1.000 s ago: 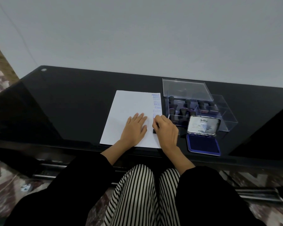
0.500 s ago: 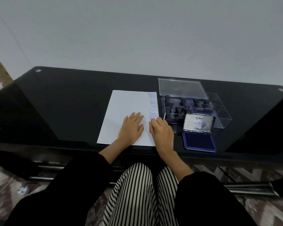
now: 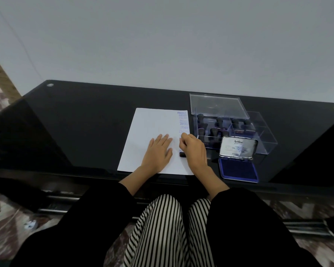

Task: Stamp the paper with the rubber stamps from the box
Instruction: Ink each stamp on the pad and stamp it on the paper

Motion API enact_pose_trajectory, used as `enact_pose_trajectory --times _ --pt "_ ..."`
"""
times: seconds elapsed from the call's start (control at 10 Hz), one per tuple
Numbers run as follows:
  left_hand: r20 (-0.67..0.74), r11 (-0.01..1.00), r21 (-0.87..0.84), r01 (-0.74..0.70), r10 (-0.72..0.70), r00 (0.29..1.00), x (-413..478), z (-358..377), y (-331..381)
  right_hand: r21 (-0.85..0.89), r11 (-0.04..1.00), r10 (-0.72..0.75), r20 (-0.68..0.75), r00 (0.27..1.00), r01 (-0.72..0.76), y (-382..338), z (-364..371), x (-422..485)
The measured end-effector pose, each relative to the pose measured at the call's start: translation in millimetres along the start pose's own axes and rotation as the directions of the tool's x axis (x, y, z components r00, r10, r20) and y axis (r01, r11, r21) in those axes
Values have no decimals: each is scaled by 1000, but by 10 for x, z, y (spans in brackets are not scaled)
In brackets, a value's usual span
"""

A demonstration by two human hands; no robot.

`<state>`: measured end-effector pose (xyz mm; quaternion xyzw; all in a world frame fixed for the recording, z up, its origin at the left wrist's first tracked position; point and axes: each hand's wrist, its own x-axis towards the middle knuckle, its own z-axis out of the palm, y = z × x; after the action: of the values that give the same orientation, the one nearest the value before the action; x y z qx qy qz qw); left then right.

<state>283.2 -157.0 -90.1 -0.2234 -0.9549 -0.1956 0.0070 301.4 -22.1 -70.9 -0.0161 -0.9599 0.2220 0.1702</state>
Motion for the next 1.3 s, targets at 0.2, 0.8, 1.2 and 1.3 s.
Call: enact_pose_trajectory --times 0.2,0.8,1.2,1.3 --pt "5 1000 3 9 -9 1000 7 4 1 39 998 39 117 992 -43 -4 -26 139" --pt "15 1000 2 18 -18 1000 1 -8 19 -98 981 -183 -206 961 166 -28 24 -261" --pt "5 1000 -1 14 -14 1000 6 -6 16 -25 998 -59 -8 998 59 7 -5 -75" --pt "0 1000 -10 11 -11 1000 14 6 5 -14 999 -48 12 999 48 1 -29 -47"
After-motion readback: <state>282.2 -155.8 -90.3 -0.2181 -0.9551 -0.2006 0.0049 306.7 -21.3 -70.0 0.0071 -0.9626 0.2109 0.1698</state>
